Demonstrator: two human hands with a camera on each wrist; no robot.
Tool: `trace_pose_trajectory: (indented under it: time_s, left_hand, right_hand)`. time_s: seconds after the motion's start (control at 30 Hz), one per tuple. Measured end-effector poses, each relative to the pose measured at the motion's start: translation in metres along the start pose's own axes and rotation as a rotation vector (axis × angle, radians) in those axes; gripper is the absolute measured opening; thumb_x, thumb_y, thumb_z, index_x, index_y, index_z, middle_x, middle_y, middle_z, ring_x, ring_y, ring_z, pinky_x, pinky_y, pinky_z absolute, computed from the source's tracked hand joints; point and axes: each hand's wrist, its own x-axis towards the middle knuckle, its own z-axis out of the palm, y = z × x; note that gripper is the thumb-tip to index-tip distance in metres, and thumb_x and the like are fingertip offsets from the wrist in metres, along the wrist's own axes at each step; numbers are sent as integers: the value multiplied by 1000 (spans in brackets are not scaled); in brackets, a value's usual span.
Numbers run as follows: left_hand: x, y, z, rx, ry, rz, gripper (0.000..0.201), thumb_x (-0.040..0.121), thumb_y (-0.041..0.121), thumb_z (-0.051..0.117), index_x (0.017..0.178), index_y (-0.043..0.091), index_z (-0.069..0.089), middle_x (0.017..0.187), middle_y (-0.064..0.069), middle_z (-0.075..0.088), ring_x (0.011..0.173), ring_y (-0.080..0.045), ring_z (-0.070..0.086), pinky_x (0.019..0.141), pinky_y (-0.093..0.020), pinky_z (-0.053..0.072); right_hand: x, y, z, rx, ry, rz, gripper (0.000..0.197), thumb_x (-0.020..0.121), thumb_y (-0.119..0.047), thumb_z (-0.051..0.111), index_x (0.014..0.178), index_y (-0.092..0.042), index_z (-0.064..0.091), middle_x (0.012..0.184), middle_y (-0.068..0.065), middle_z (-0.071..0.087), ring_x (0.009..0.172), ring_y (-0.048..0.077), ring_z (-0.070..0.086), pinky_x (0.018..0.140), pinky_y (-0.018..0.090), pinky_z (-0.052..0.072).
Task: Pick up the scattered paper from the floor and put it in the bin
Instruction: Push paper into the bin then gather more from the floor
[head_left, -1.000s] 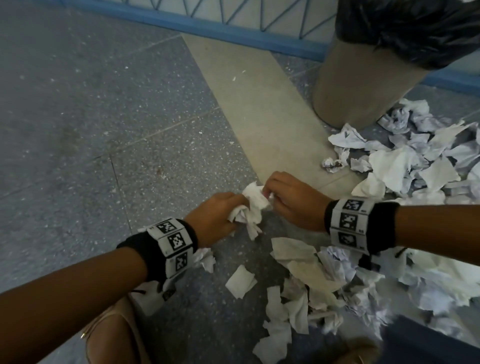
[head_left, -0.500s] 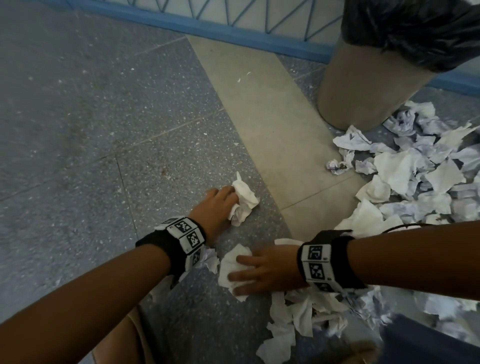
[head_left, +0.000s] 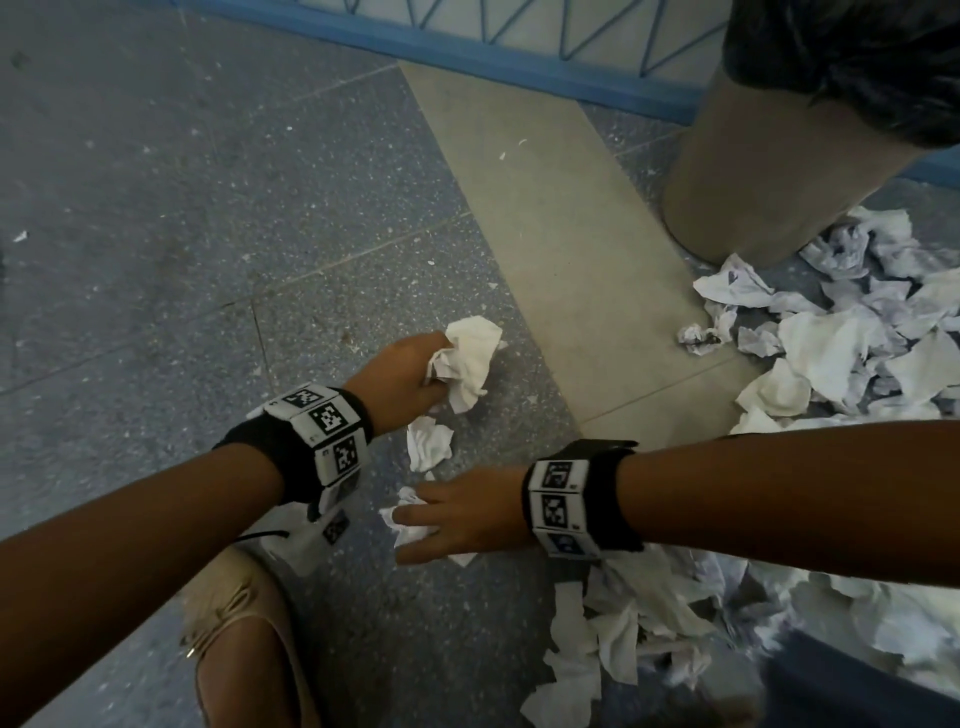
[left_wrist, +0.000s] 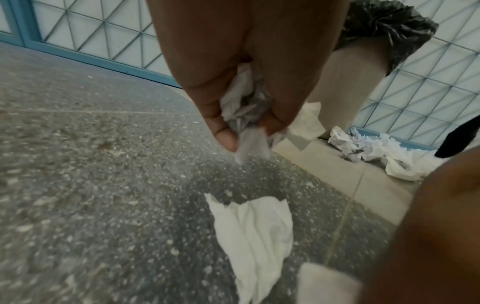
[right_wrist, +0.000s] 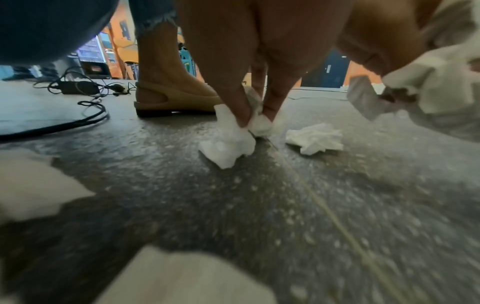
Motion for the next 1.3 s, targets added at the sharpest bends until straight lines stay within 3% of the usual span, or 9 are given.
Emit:
trace_pose_trajectory:
  time_s: [0.1, 0.23, 0.33, 0.5, 0.67, 0.73, 0.9, 1.1, 1.3]
  left_hand:
    - [-7, -7, 0, 196, -209, -15, 51, 82, 20, 63, 126, 4, 42, 128, -15, 46, 120, -30, 43, 96, -31, 35]
    - [-29, -20, 15, 519, -421, 132, 73, 70, 52, 56, 124, 4, 47, 131, -15, 47, 121, -31, 47, 101, -32, 40]
    - [-29, -23, 31, 647, -311, 235, 48, 68, 43, 47, 100, 11, 63, 101, -9, 68, 91, -24, 64, 86, -24, 44]
    - [-15, -18, 41, 325, -313, 82, 43, 84, 14, 57, 125, 6, 47, 131, -13, 46, 122, -29, 43, 101, -33, 36]
    - [0, -5, 17, -189, -73, -53, 49, 85, 9, 62, 130, 4, 45, 130, -14, 55, 119, -22, 53, 92, -22, 36]
    - [8, -1, 6, -219, -28, -102, 57, 84, 7, 63, 134, 7, 34, 122, -20, 59, 109, -29, 60, 83, -26, 41]
    - [25, -5, 5, 37, -313, -174, 95, 85, 14, 63, 148, 23, -8, 127, -26, 57, 112, -37, 58, 92, -36, 43]
    - [38, -10, 25, 258, -262, -132, 61, 87, 16, 56, 141, 22, 29, 132, -25, 47, 117, -42, 51, 96, -43, 43]
    - [44, -14, 15, 150, -157, -136, 44, 86, 16, 59, 126, 11, 42, 116, -24, 61, 103, -39, 60, 86, -43, 49]
  right_hand:
    - [11, 3, 4, -199, -155, 36, 46, 95, -20, 39, 141, -16, 36, 147, 24, 34, 125, 43, 45, 94, 50, 47]
    - [9, 4, 7, -68, -231, 139, 30, 83, -16, 46, 96, -2, 70, 102, 22, 70, 83, 32, 70, 70, 35, 57]
    - [1, 17, 13, -233, -176, 190, 4, 66, -20, 71, 64, -17, 73, 72, 5, 74, 59, 15, 68, 57, 24, 52]
    - [-16, 30, 4, -168, -107, 139, 39, 69, -12, 34, 55, -13, 71, 55, 1, 67, 52, 13, 65, 62, 23, 42]
    - [-5, 14, -3, -109, 52, 100, 30, 79, -4, 45, 94, -7, 72, 95, 21, 71, 79, 33, 68, 59, 33, 55]
    - [5, 12, -10, -57, -57, 134, 43, 90, -6, 48, 132, -15, 49, 132, 30, 50, 113, 41, 55, 83, 43, 53]
    - [21, 18, -15, -326, -262, -3, 47, 98, -28, 39, 144, -27, 28, 152, 17, 27, 133, 37, 37, 105, 47, 37]
    - [33, 22, 3, -181, -138, 198, 30, 35, -21, 93, 58, -13, 75, 74, 7, 77, 64, 24, 73, 51, 26, 57]
    - [-21, 32, -44, 195, 146, 359, 33, 77, -3, 40, 82, 6, 70, 84, 27, 69, 75, 36, 69, 69, 32, 53]
